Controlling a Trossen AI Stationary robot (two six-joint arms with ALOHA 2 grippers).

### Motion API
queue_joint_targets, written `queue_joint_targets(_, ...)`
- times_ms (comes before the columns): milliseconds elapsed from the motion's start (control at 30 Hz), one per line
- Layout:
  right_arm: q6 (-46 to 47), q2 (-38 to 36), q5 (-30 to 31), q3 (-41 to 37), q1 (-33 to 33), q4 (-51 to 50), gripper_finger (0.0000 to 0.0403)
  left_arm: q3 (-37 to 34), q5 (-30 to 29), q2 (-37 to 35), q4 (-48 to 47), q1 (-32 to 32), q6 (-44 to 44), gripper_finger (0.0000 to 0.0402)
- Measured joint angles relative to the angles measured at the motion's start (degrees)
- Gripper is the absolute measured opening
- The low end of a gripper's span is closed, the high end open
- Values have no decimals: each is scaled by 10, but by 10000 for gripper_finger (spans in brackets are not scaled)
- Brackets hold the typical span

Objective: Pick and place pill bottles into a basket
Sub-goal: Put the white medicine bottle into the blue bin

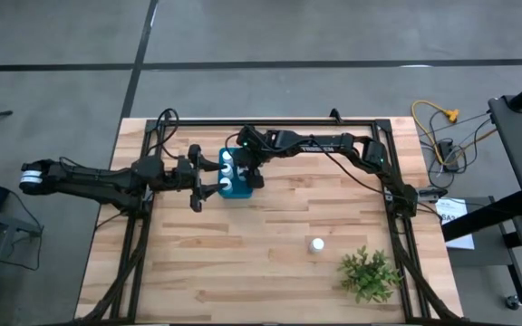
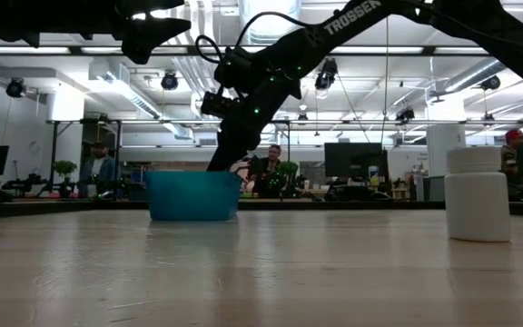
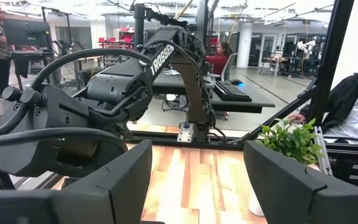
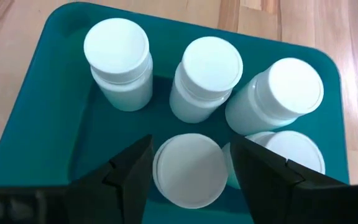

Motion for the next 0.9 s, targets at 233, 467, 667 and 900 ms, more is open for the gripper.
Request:
queue_joint_targets(233,0,1,0,16,0,-2,206,0,0,0,0,0,1,238)
queue_joint_targets(467,3,1,0,43,3,-46,206,2,0,0,0,0,2,238)
queue_joint_targets(667,0,0,-70,49,11,-83,206,2,0,-2,0,0,1,238)
queue_joint_targets(900,-6,-7,-75,49,26,-95,206,3,2,-8,1,0,-2,238)
